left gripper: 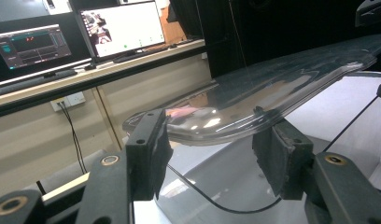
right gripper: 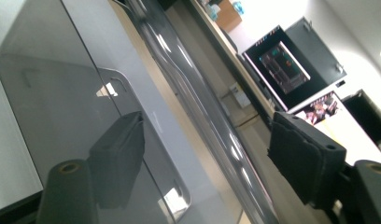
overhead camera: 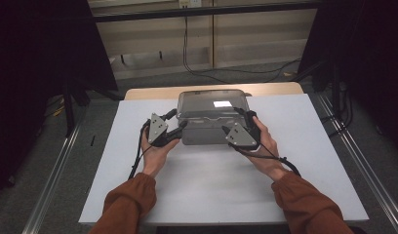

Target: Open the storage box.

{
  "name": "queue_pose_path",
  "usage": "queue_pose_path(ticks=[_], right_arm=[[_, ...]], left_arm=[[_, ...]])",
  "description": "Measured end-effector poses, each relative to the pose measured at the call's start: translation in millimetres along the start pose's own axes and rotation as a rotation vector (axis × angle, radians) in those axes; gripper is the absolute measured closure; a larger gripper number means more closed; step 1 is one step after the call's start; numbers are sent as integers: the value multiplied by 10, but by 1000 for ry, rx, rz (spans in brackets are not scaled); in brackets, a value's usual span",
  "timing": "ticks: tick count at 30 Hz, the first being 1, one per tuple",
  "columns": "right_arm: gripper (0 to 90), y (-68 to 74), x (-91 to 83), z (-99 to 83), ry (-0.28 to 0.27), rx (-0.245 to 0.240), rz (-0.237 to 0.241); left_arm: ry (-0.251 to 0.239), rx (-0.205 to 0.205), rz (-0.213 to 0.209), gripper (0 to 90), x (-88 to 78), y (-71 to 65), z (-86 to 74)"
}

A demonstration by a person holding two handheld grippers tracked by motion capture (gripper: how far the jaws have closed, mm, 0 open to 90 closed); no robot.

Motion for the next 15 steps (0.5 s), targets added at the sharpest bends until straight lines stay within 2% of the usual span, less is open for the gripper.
queue_pose_path(ticks=[2,3,4,5,7,8,9,10,11,12,13,15], right_arm=[[220,-40,-17,-50,23,36,-9],[208,-61,-28,-79,24,73,-13],[202,-102,-51,-138,18,139,3],[202,-102,-51,-138,18,139,3],[178,-135,-66,-194,29,178,16],[172,-156,-73,-255,25,240,40],[172,-169,-77,-288,30,274,45],[172,-169,-77,-288,30,274,45],[169,-187,-74,-321,31,302,45],[146,-231,-73,-382,31,368,48],[146,-231,-73,-382,31,368,48],[114,-264,-65,-425,30,418,59]], left_arm=[[-4,-6,0,458,2,0,5],[-4,-6,-2,458,0,0,7],[-5,-5,-2,458,0,2,8],[-5,-7,-3,458,0,3,7],[-4,-10,-2,458,3,3,4],[-5,-13,-3,457,5,1,3],[-5,-11,1,457,5,0,2],[-1,-2,4,457,4,1,0],[-2,-8,6,458,9,-4,-3],[-1,-7,3,454,9,-2,-3],[0,-10,2,454,8,0,-2],[-3,-13,5,454,8,6,0]])
Point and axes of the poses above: each handheld gripper's, and its own axes: x roughly forward along the jaws, z roughly out of its top, y roughly to its left, the point moved 4 cm from there along x, roughly forward along the jaws, and after that the axes turned 5 degrees about -x, right-handed, at the moved point
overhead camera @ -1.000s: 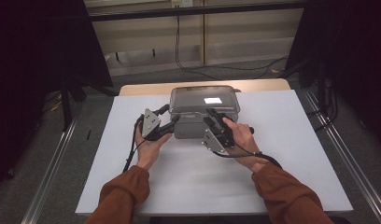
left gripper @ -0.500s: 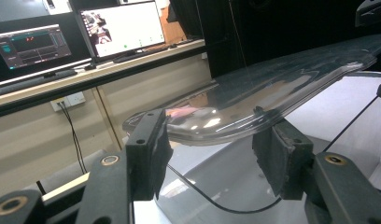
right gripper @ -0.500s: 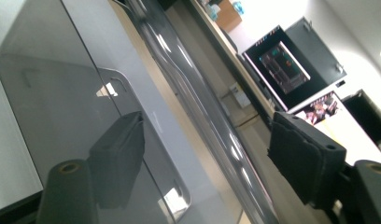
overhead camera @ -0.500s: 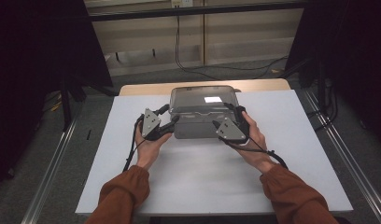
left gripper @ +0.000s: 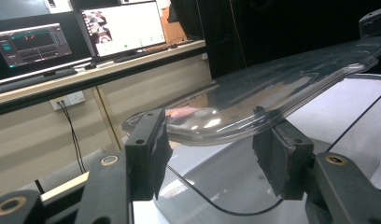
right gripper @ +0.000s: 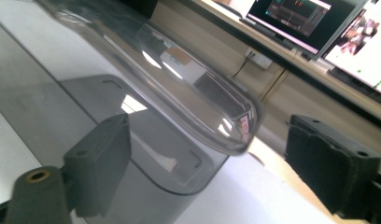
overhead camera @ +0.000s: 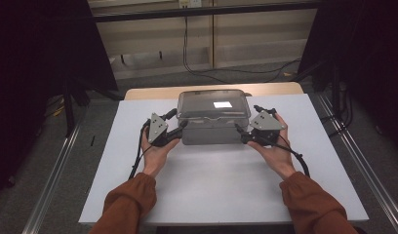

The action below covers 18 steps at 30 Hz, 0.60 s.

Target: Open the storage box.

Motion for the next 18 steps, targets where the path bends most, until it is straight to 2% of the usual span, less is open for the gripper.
queue_pose_path(ticks=[2,3,5,7,10,11,13,15,18], right_arm=[[57,-36,11,-24,0,13,16],[95,-56,22,-38,-6,30,27],[115,-64,27,-37,-11,34,28],[212,-90,49,-24,-34,60,41],[225,-95,79,-27,-38,55,41],[231,-90,94,-30,-40,68,43],[292,-96,110,-34,-44,68,45],[315,-116,122,-29,-50,55,35],[375,-157,121,-15,-60,63,33]], left_arm=[[-1,-2,-1,455,4,-3,2],[-3,-4,-1,454,8,-9,2],[-3,-5,-1,454,13,-11,2],[0,-3,0,455,10,-1,2],[1,-1,0,456,6,7,8],[0,-2,-1,456,5,7,10],[-2,-7,-2,456,9,7,19],[0,-3,-2,456,13,16,33],[-1,-18,0,462,36,27,58]])
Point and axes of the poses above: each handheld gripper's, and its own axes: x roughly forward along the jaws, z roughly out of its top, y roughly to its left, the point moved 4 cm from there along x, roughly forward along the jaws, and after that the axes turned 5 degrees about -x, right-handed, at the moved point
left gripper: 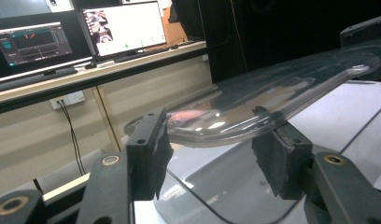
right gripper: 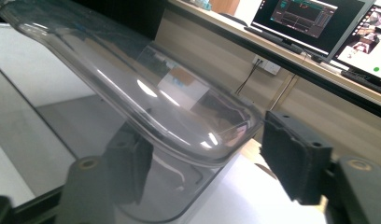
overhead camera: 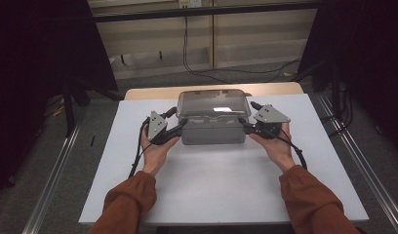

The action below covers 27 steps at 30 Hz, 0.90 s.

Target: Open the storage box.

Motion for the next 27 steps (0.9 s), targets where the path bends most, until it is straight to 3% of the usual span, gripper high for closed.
queue_pose_path(ticks=[7,27], right_arm=[[478,-49,20,76,-46,10,6],[559,-142,77,157,-116,60,10]], left_arm=[[-25,-12,10,480,34,44,84],[-44,-5,13,478,110,123,177]])
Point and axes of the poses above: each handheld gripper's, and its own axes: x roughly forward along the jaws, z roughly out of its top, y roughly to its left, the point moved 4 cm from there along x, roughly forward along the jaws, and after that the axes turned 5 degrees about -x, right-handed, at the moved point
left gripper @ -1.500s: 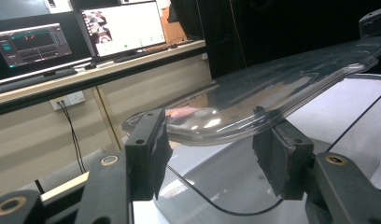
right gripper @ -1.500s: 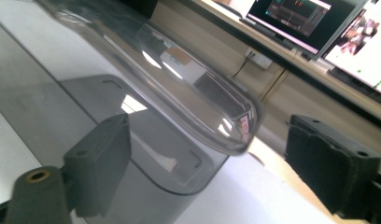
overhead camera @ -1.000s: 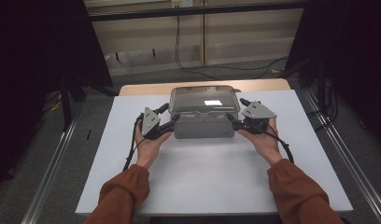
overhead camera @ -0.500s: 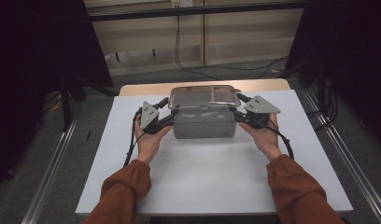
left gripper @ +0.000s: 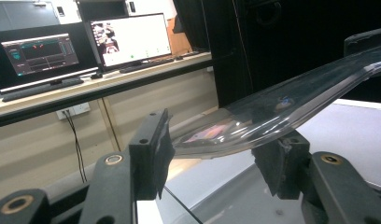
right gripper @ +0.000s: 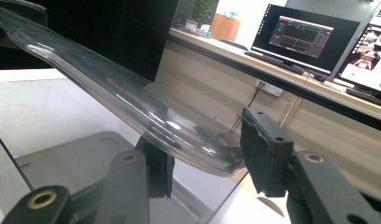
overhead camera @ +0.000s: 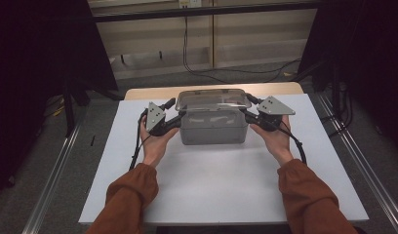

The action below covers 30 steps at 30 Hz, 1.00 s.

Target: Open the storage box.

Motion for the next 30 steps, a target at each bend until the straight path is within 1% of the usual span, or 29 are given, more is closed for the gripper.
queue_pose_path(ticks=[3,9,12,13,14,15,16,17,19,20,21,25,27,30], right_arm=[[562,-8,6,14,-3,-2,0],[561,-44,28,50,-14,21,0],[559,-49,38,57,-16,20,3],[560,-55,39,60,-16,24,3],[561,-62,39,63,-17,23,4],[562,-68,42,68,-19,25,3],[562,-73,46,73,-22,26,4],[562,-77,51,78,-24,30,5],[563,-88,59,91,-27,31,6],[563,-93,63,96,-27,32,6],[564,-98,66,102,-29,35,6],[564,-124,82,116,-36,41,6],[565,-132,86,118,-39,44,6],[566,-146,95,127,-42,43,10]], left_arm=[[2,8,-5,491,16,9,10],[-9,7,-11,520,43,10,51],[-8,18,-14,534,58,9,62],[-12,11,-13,536,66,4,71],[-6,18,-15,540,65,11,78],[-11,8,-14,541,72,13,86],[-4,11,-16,540,71,25,90],[-12,-3,-14,541,80,28,98],[-5,-6,-11,542,87,48,103],[-14,-9,-8,548,98,51,108],[-7,-3,-8,555,101,63,108],[-10,-5,-8,572,127,85,123],[-6,7,-7,579,134,95,132],[-5,8,-11,588,145,105,137]])
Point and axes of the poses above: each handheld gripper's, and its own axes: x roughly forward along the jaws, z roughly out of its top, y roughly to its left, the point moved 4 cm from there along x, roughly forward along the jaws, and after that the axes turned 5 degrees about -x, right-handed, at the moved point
